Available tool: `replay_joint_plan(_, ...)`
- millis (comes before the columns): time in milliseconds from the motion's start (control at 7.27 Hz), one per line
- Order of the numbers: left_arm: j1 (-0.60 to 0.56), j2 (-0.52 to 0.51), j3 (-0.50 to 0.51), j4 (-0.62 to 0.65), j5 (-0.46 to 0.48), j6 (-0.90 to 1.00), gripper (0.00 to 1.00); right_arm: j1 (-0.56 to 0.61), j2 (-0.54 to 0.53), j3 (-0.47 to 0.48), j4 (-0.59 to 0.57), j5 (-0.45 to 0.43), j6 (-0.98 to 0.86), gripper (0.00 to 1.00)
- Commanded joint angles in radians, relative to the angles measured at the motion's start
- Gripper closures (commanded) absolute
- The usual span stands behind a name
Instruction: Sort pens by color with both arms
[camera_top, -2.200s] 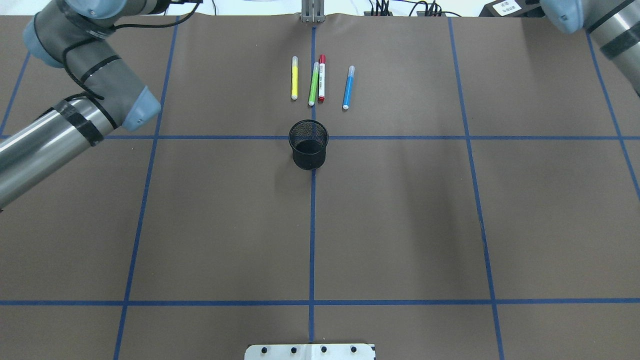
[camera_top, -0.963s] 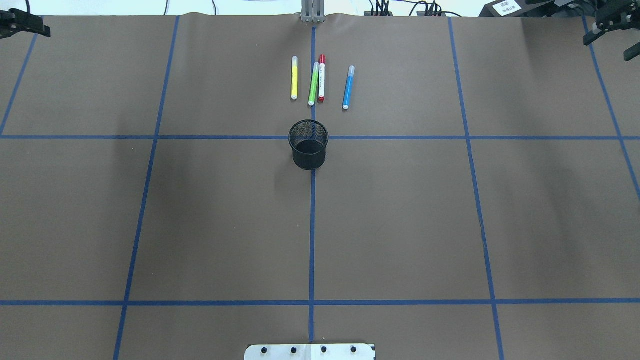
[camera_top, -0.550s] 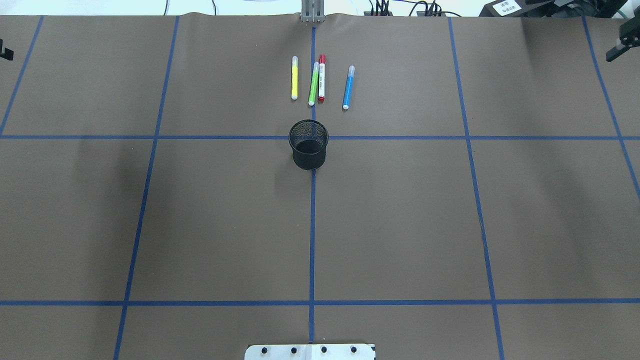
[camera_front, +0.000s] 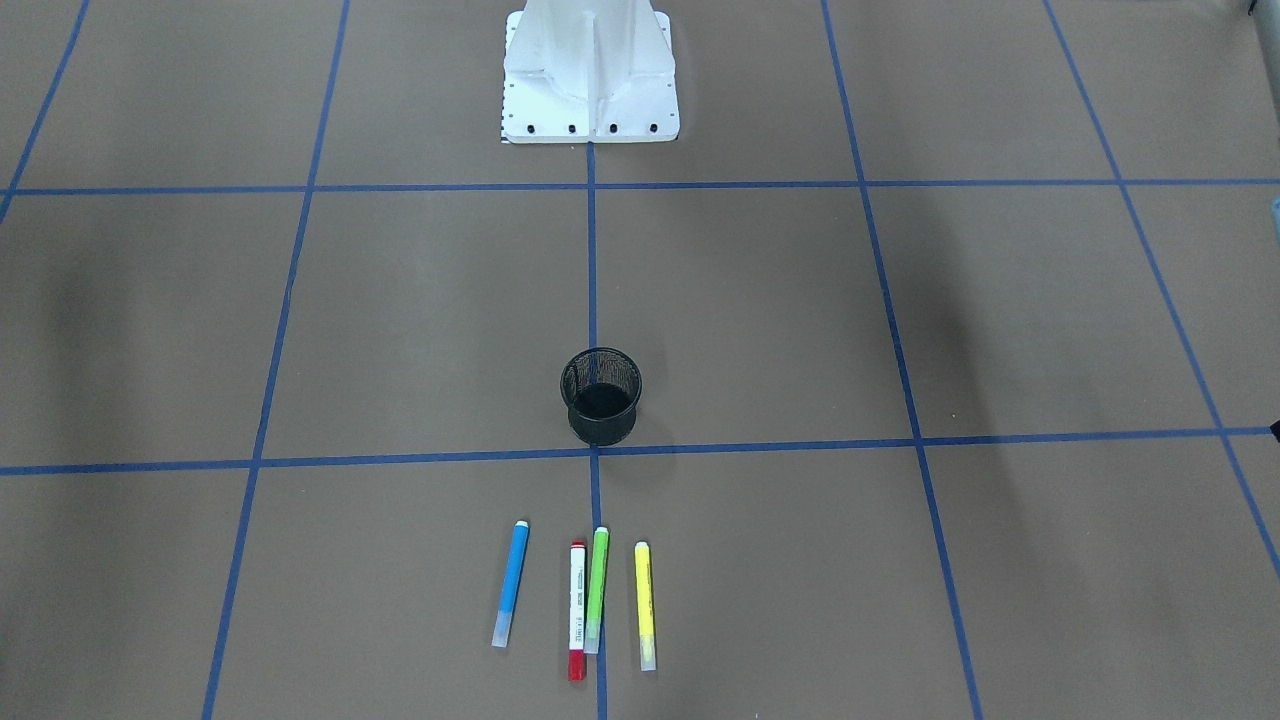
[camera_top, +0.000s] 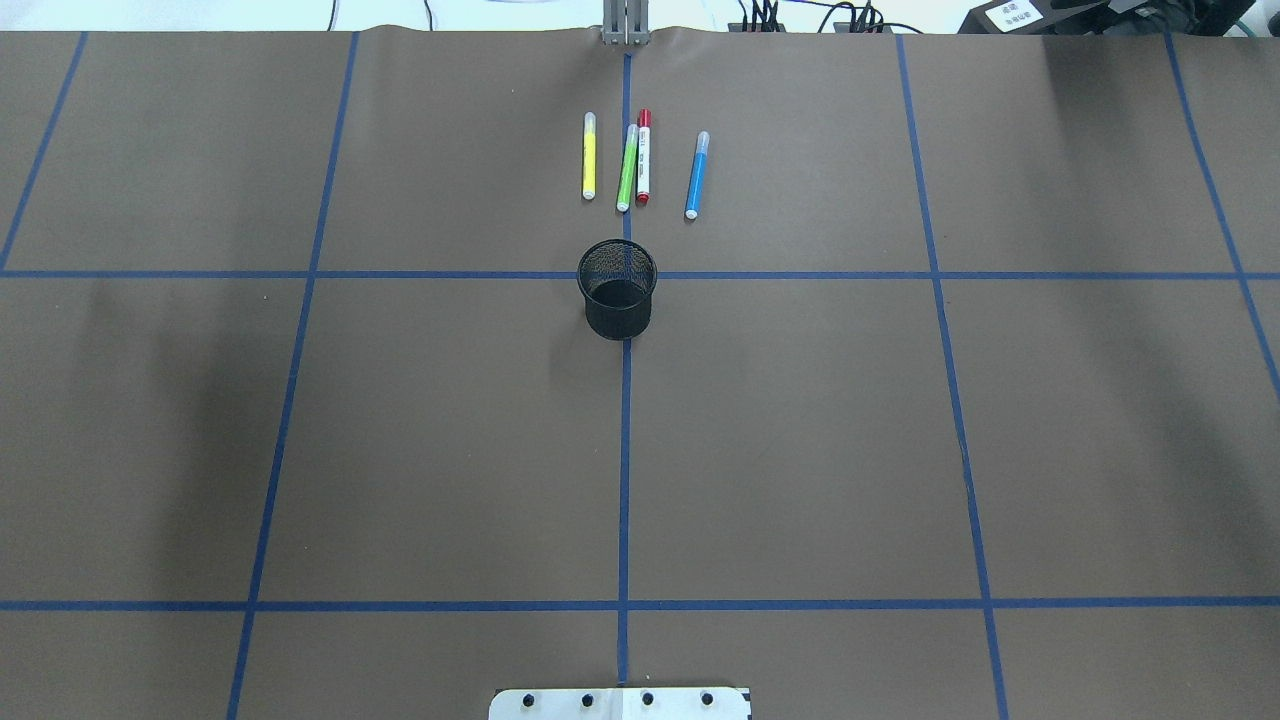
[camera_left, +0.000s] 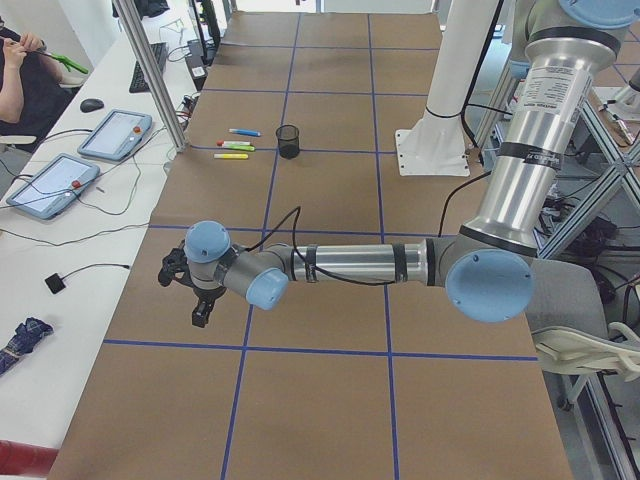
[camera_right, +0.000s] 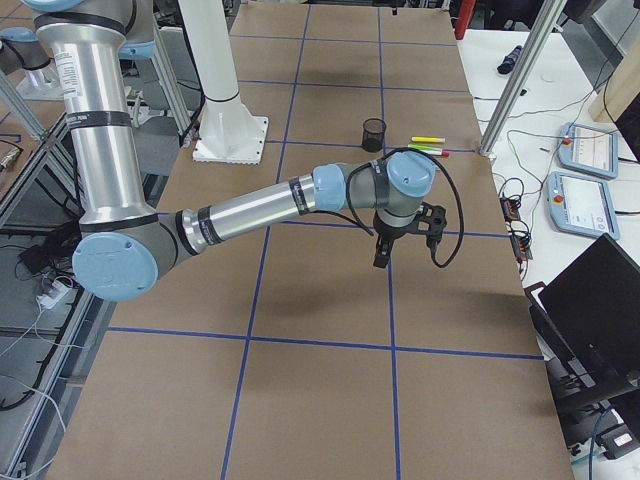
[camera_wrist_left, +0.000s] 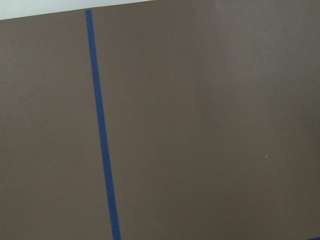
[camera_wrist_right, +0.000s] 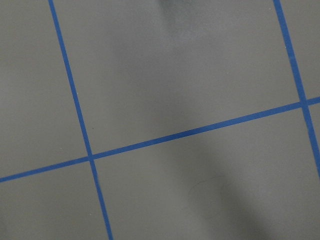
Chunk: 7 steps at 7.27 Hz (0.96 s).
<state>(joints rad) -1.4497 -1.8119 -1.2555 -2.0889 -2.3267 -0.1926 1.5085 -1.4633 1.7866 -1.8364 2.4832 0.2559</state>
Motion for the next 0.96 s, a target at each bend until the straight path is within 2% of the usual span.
replay_joint_plan(0, -0.030, 0.077, -0.045, 0.047, 0.001, 0.071, 0.00, 0.033, -0.099, -0.050, -0.006, -0.145, -0.224, 0.01)
replay_joint_plan(138, -0.038, 0.107, -0.071, 0.061, 0.000, 0.071, 0.00, 0.068, -0.103, -0.091, -0.010, -0.139, -0.257, 0.01)
replay_joint_plan(275, -0.041, 0.115, -0.155, 0.204, 0.001, 0.074, 0.00, 0.068, -0.120, -0.131, -0.014, -0.147, -0.257, 0.01)
replay_joint_plan(412, -0.052, 0.117, -0.280, 0.389, 0.009, 0.076, 0.00, 0.067, -0.123, -0.142, -0.012, -0.148, -0.257, 0.01)
replay_joint_plan(550, -0.055, 0.141, -0.388, 0.518, 0.018, 0.128, 0.00, 0.068, -0.129, -0.162, -0.012, -0.155, -0.261, 0.01)
replay_joint_plan(688, -0.084, 0.170, -0.400, 0.564, 0.036, 0.230, 0.00, 0.068, -0.133, -0.158, -0.003, -0.153, -0.262, 0.01)
replay_joint_plan(825, -0.086, 0.219, -0.375, 0.550, 0.030, 0.264, 0.00, 0.068, -0.129, -0.164, -0.003, -0.145, -0.261, 0.01)
